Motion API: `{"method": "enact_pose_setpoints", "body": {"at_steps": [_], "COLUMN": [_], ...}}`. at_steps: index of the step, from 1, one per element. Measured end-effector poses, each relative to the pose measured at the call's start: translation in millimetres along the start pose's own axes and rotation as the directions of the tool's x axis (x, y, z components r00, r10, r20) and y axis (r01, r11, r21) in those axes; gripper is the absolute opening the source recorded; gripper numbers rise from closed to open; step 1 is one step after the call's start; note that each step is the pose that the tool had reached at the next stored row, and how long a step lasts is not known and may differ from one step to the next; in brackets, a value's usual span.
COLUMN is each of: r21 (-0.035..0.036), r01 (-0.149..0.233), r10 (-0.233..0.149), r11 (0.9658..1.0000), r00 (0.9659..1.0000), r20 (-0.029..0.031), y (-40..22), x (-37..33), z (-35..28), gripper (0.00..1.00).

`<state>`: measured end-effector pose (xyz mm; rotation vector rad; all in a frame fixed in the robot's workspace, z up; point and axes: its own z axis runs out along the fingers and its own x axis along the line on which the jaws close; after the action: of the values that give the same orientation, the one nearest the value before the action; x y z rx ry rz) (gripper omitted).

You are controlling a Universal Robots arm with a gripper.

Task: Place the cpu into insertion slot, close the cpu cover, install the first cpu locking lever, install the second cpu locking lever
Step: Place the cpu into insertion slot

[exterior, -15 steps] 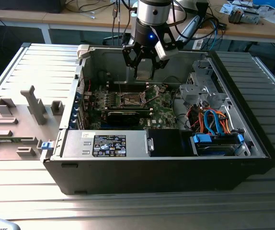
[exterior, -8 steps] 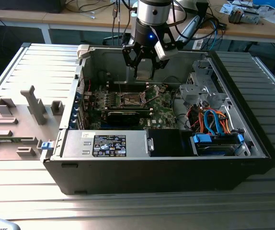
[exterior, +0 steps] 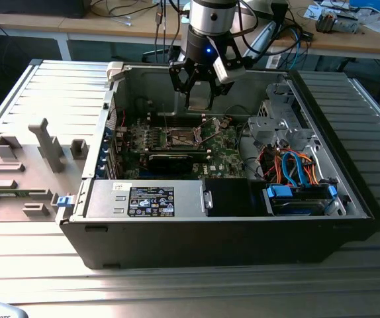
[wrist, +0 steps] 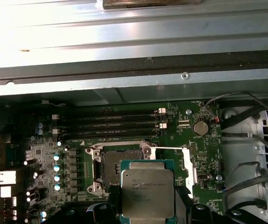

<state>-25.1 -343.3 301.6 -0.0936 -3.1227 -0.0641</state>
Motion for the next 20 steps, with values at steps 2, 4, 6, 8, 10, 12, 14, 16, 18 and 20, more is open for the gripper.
{"method": "enact_pose_setpoints", "body": {"at_steps": [2,4,6,8,10,12,14,16,18,20], "r21": [0.0,-0.0001,0.0,-0.0001,-0.0001,-0.0002,-0.0002,-0.0003,-0.0003,-0.0004], "r01": [-0.002,-0.004,-0.006,-0.008,-0.01,-0.012,-0.014,-0.017,-0.019,-0.021], "r10": [0.002,0.004,0.006,0.008,0.01,0.012,0.014,0.017,0.019,0.021], "r11": [1.0,1.0,1.0,1.0,1.0,0.9999,0.9999,0.9999,0.9998,0.9998], "r00": [1.0,1.0,1.0,1.0,1.0,0.9999,0.9999,0.9999,0.9998,0.9998], "r20": [0.0001,0.0002,0.0002,0.0003,0.0004,0.0005,0.0006,0.0007,0.0008,0.0009], "y": [0.0,0.0,0.0,0.0,0.0,0.0,0.0,0.0,0.0,0.0], "x": [-0.1,-0.1,-0.1,-0.1,-0.1,-0.1,-0.1,-0.1,-0.1,-0.1], "z": [0.0,0.0,0.0,0.0,0.0,0.0,0.0,0.1,0.0,0.1], "gripper": [0.54,0.54,0.54,0.54,0.54,0.54,0.54,0.54,0.54,0.54]}}
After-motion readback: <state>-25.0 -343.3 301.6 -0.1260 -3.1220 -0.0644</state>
